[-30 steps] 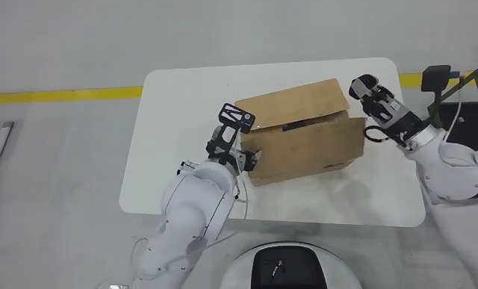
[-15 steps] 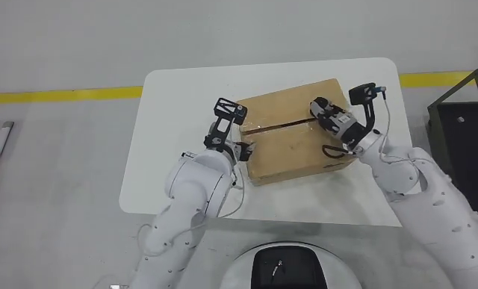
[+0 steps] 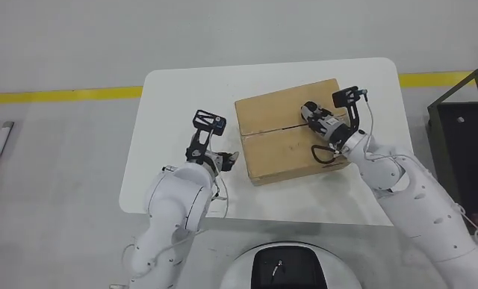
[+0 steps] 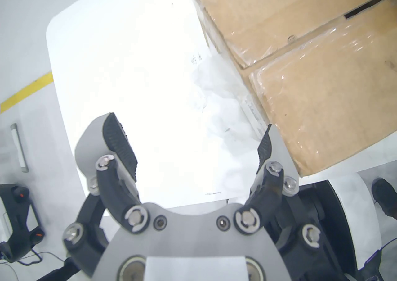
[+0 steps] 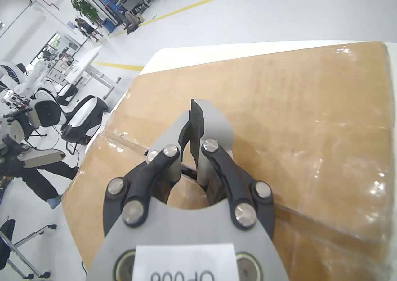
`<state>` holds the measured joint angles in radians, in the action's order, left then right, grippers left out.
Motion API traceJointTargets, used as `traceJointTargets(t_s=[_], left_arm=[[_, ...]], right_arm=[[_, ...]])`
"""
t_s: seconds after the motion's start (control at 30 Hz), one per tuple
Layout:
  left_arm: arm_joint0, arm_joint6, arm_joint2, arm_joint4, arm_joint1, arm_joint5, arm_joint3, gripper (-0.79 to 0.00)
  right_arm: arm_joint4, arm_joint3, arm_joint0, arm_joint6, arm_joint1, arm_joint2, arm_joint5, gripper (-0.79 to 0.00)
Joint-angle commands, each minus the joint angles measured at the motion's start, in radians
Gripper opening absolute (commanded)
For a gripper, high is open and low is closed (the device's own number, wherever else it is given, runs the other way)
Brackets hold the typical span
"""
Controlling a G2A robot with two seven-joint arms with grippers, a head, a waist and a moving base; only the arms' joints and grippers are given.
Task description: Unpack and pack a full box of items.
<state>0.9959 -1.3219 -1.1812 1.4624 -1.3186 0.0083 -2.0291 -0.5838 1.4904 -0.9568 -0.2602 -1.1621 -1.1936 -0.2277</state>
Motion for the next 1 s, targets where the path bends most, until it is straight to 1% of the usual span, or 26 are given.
traceJointTargets(t_s=[0.0,0.07,0.1,0.37,0.63,0.67,0.73,0.8,0.9,0.97], left_arm=[[0.028,0.032,-0.018,-0.007,-0.001,0.054,0.021,0.0],[0.052,0.082,-0.014,-0.027,-0.004,0.073,0.053,0.0],[0.054,0.089,-0.013,-0.033,-0.004,0.074,0.058,0.0],[0.054,0.089,-0.013,-0.033,-0.004,0.074,0.058,0.0],[0.054,0.089,-0.013,-0.033,-0.004,0.074,0.058,0.0],[0.065,0.114,-0.02,-0.024,-0.004,0.086,0.067,0.0],[0.077,0.139,-0.002,0.084,0.002,0.03,0.085,0.0],[0.085,0.159,0.013,0.163,0.004,0.017,0.1,0.0],[0.083,0.18,0.059,0.307,0.008,-0.057,0.118,0.0],[0.083,0.208,0.08,0.365,0.008,-0.071,0.125,0.0]], right_arm=[[0.001,0.0,0.0,0.001,-0.001,-0.001,0.001,-0.785],[0.001,0.003,-0.002,0.012,-0.003,-0.002,0.0,-0.785],[0.001,0.004,-0.003,0.012,-0.003,-0.003,-0.001,-0.785],[0.003,0.023,-0.016,0.003,-0.003,-0.025,0.001,-0.785],[0.011,0.03,-0.031,-0.044,0.0,-0.049,-0.007,-0.785],[0.011,0.029,-0.031,-0.047,0.0,-0.05,-0.008,-0.785],[0.011,0.025,-0.029,-0.051,-0.001,-0.05,-0.007,-0.785],[0.011,0.023,-0.028,-0.054,-0.002,-0.049,-0.008,-0.785],[0.021,0.011,-0.026,-0.053,-0.003,-0.05,-0.016,-0.785],[0.02,0.004,-0.024,-0.053,-0.004,-0.049,-0.018,-0.785]])
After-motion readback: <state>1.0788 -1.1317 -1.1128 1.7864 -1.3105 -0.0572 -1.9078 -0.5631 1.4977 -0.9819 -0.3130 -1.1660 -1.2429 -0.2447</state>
